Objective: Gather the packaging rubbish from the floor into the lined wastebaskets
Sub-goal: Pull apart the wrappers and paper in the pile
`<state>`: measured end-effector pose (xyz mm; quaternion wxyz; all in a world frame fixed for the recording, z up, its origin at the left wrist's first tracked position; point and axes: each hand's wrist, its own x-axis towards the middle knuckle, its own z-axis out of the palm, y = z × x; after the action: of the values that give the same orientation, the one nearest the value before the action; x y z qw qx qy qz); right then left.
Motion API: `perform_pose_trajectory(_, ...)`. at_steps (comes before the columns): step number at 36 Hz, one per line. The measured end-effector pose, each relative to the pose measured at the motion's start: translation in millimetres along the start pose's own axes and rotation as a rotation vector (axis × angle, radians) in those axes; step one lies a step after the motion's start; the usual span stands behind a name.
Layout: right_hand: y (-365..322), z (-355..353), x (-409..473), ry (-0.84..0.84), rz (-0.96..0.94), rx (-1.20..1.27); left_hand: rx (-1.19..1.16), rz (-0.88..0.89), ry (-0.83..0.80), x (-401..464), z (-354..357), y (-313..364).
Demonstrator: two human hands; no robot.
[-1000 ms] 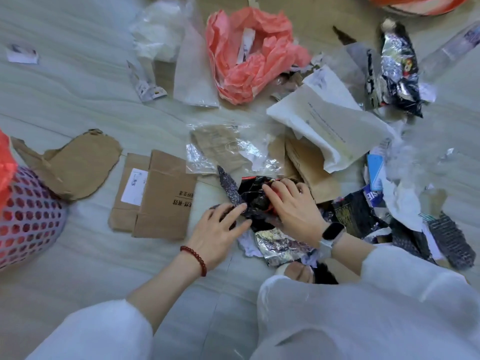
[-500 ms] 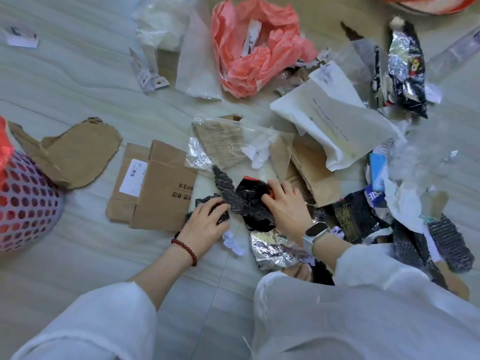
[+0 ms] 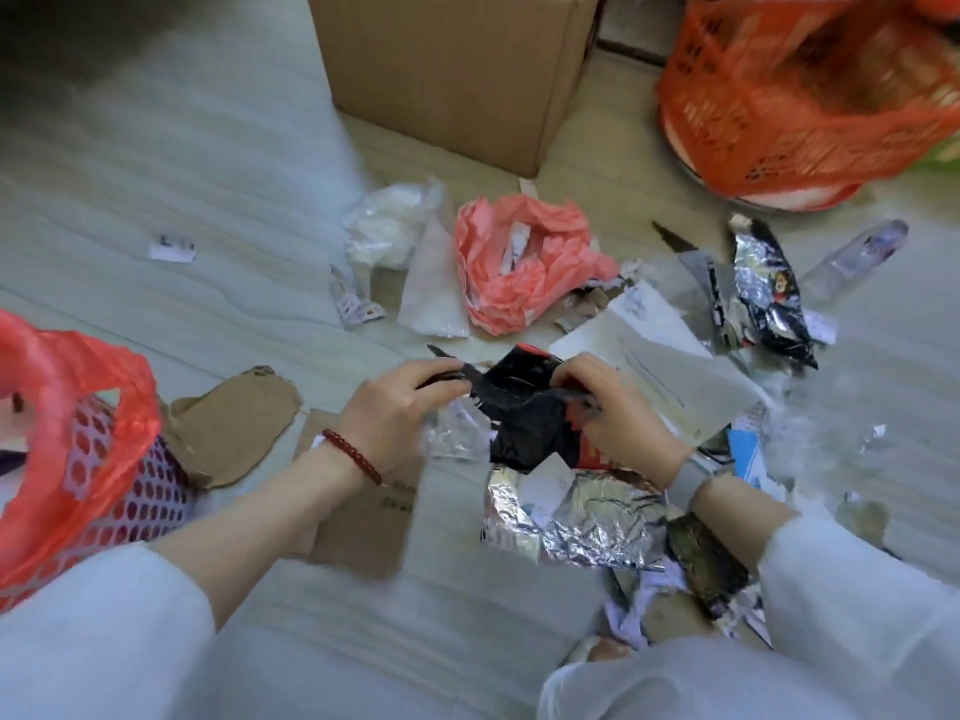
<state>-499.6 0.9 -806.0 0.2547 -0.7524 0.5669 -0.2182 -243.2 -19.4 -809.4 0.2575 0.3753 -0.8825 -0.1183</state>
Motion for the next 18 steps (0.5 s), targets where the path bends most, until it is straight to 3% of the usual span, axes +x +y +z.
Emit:
perform_pose_trajectory(8,-88.0,-44.9,98.2,0.322,-0.202,0.036,0.133,-0.065,0.288,56.7,-129.7,-33.5)
perform_pose_trajectory(14,-183.0,-37.6,153.9,0.46,-0.373,0.196,0.168,-0.243,0.511,17.1,-228.8,-64.4)
perform_pose_trajectory(18,-251.9,-1.2,179.6,0.473,-0.458,0.293,0.262,-0.393,0.564,-44.6,-276.0,-83.4)
